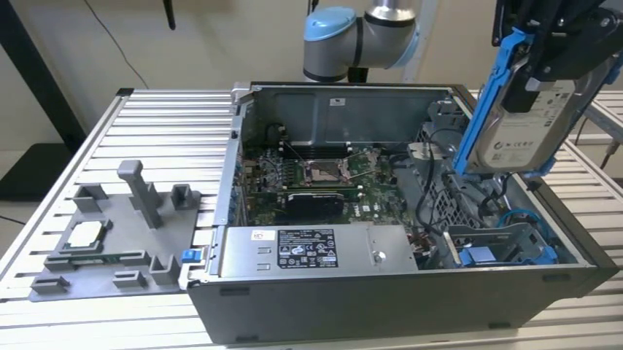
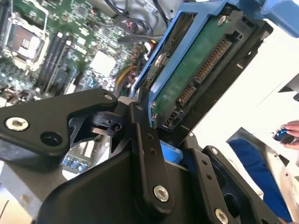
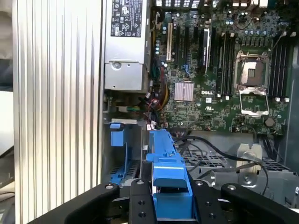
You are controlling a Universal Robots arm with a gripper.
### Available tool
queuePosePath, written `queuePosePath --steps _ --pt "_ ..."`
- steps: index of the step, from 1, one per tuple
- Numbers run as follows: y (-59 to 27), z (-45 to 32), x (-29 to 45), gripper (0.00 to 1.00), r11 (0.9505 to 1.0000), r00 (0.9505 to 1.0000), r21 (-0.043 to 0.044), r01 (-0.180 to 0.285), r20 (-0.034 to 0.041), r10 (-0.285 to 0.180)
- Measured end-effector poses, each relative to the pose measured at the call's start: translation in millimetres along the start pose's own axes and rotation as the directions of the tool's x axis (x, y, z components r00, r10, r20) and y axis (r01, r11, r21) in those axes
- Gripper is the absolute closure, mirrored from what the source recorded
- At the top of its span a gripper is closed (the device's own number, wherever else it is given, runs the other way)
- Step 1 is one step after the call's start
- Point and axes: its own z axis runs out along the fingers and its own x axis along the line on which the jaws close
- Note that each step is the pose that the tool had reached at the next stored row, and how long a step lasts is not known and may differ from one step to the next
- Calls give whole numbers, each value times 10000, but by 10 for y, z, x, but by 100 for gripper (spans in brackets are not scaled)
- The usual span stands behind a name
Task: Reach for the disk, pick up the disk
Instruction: 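Pick up the disk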
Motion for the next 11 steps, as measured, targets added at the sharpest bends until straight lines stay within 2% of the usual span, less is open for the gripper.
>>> queuePosePath --steps 4,11 --pt "3 48 172 100 10000 10000 0 -1 -2 1" --pt "5 188 423 100 10000 10000 0 0 -1 0"
